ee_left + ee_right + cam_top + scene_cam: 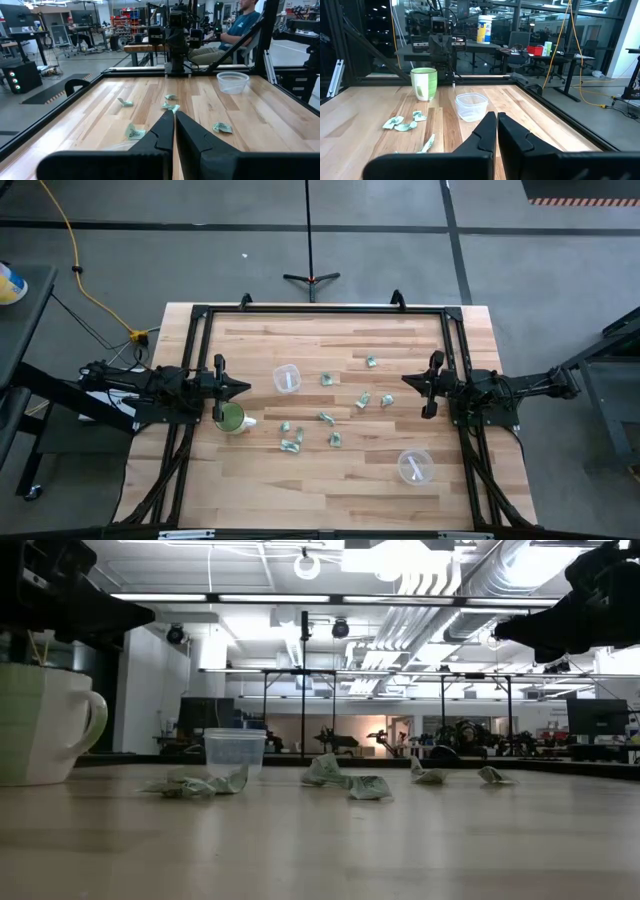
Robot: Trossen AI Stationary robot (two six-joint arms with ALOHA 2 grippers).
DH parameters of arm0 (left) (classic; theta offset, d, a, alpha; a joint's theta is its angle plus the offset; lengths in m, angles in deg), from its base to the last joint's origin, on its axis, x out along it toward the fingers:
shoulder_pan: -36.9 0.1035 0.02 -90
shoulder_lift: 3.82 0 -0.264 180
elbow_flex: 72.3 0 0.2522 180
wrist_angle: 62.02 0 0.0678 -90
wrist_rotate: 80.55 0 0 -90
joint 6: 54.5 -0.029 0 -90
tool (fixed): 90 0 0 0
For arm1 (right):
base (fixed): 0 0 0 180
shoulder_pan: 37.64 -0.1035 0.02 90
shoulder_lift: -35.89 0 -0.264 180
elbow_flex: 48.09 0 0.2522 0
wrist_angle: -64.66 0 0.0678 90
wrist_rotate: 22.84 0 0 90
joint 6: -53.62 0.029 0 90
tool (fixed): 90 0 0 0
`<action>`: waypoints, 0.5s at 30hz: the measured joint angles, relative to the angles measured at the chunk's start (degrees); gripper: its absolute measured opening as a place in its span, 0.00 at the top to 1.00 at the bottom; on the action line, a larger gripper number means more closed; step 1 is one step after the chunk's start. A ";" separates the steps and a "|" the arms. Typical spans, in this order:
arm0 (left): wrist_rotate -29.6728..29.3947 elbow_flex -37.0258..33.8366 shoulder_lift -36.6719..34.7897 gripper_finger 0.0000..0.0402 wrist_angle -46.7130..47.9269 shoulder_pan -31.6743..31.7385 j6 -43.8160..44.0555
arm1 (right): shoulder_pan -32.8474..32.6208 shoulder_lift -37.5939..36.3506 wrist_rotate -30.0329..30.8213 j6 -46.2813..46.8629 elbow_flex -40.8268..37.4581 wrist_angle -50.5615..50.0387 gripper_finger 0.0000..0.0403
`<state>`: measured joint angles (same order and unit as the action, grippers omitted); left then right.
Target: Pick and place items into bin
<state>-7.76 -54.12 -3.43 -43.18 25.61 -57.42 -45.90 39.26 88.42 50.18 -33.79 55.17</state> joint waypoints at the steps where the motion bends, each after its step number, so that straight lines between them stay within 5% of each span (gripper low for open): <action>1: 0.01 0.00 0.00 0.87 -0.02 0.00 0.00 | 0.00 0.00 0.00 0.01 -0.01 -0.02 0.98; 15: 0.00 0.00 0.01 0.87 0.00 0.01 0.00 | -0.01 0.01 0.00 0.00 0.00 -0.02 0.98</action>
<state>-7.76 -54.12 -3.41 -43.18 25.63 -57.42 -45.91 39.27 88.42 50.18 -33.79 55.15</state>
